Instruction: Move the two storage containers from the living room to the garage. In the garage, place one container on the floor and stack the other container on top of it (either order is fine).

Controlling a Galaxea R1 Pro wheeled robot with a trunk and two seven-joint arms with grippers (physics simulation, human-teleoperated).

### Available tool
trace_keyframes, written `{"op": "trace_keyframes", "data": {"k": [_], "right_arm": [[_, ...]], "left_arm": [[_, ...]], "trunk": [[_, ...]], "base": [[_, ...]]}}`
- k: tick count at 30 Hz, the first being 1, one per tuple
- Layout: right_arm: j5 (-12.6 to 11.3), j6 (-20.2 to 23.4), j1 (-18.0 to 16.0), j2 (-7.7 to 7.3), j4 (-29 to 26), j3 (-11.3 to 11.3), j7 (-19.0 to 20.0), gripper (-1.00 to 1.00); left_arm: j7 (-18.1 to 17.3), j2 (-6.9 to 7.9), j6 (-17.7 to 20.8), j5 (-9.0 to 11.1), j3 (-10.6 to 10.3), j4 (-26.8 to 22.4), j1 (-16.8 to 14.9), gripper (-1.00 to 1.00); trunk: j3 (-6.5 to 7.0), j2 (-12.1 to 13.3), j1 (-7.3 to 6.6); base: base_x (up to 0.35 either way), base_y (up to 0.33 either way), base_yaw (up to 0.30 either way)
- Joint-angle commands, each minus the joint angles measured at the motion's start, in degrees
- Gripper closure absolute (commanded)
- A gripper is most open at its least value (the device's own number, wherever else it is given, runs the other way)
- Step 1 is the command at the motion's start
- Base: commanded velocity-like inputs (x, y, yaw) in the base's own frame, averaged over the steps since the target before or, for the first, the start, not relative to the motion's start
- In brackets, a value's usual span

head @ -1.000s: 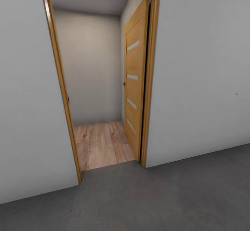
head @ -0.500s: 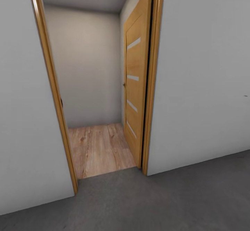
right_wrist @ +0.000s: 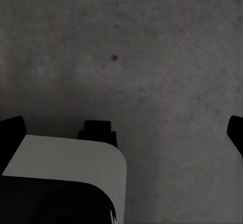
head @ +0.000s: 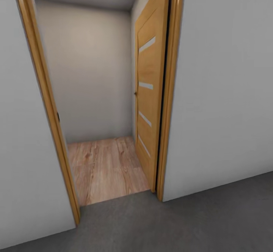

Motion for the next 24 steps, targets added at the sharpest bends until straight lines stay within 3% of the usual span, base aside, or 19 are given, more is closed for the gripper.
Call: {"op": "trace_keyframes", "data": {"k": [1,24], "right_arm": [[-0.58,-0.33,-0.07,0.01,0.19,0.49,0.11,-1.0],[-0.6,-0.25,-0.07,0.28,0.17,0.45,0.02,-1.0]], "left_arm": [[-0.02,0.01,0.06,0.54,-0.48,-0.03,-0.02,-1.0],[-0.02,0.01,0.13,0.54,-0.48,-0.03,-0.02,-1.0]], "trunk": [[-0.06,-0.03,0.03],[-0.06,-0.03,0.03]], "base": [[0.325,0.0,0.0],[0.325,0.0,0.015]]}}
